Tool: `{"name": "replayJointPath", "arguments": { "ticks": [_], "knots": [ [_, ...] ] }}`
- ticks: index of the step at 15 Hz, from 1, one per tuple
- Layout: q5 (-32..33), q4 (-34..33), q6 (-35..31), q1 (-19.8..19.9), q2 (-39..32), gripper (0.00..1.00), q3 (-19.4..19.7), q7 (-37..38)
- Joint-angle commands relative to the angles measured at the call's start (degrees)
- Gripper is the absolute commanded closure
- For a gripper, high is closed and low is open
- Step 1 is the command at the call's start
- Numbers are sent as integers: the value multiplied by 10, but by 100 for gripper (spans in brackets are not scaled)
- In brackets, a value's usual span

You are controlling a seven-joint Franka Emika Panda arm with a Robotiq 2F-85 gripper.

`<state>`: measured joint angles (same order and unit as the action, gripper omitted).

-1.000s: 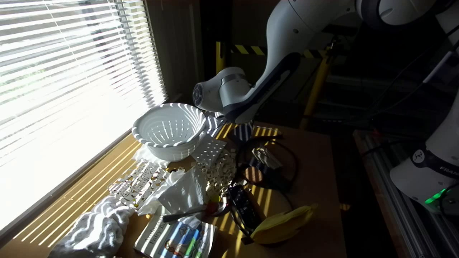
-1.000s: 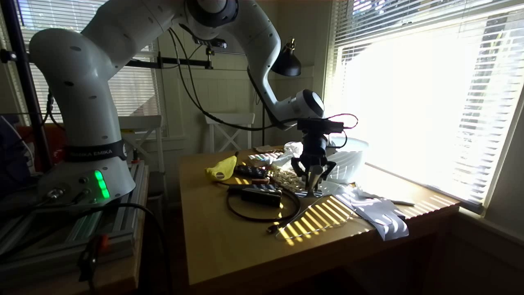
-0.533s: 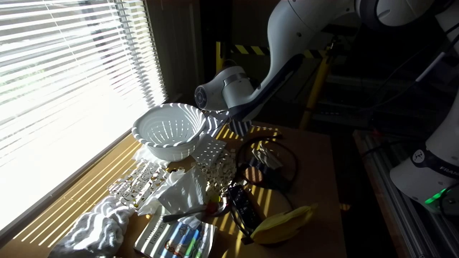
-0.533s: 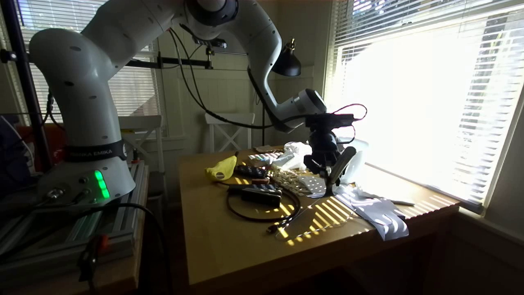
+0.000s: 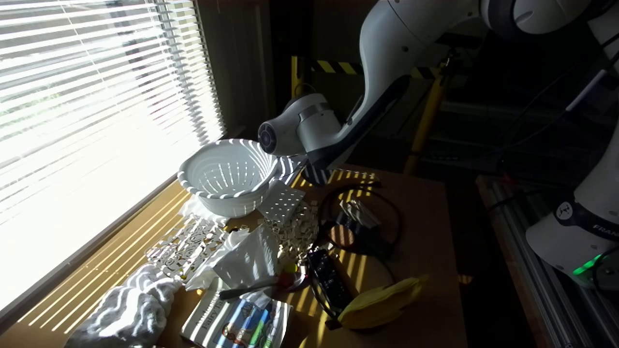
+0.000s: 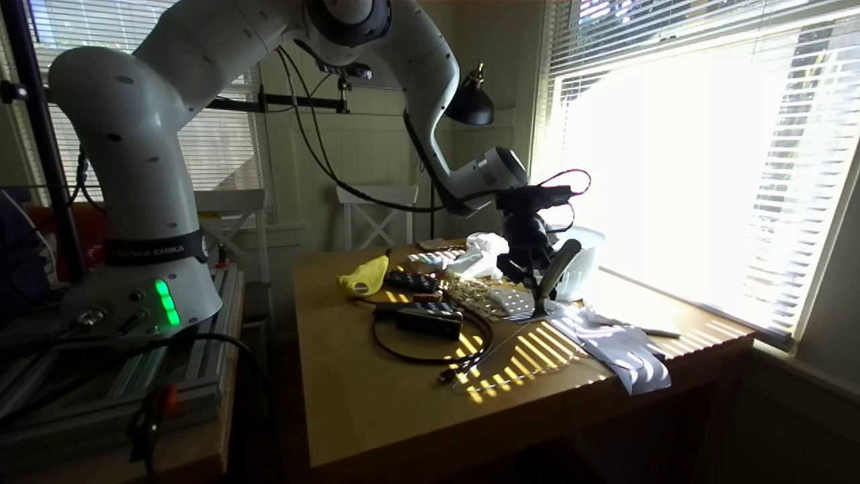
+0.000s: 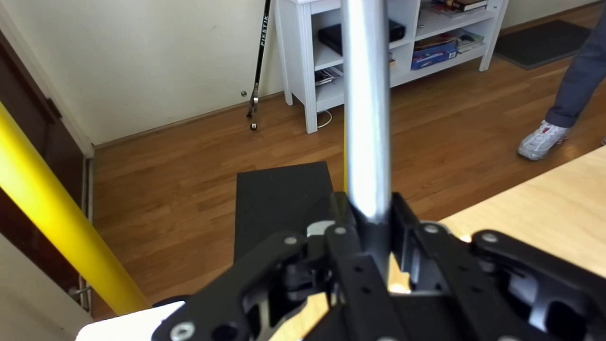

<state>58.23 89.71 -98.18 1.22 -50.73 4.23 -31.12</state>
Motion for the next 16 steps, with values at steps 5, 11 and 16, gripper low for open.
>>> {"name": "replayJointPath", "arguments": {
  "ticks": [5,11,16],
  "knots": [
    [14,-18,15,-9,-27,94,-21,3],
    [10,-25,13,-15,-44,94,-29,2],
    [8,-17,15,-1,-48,94,-20,1]
  ]
}}
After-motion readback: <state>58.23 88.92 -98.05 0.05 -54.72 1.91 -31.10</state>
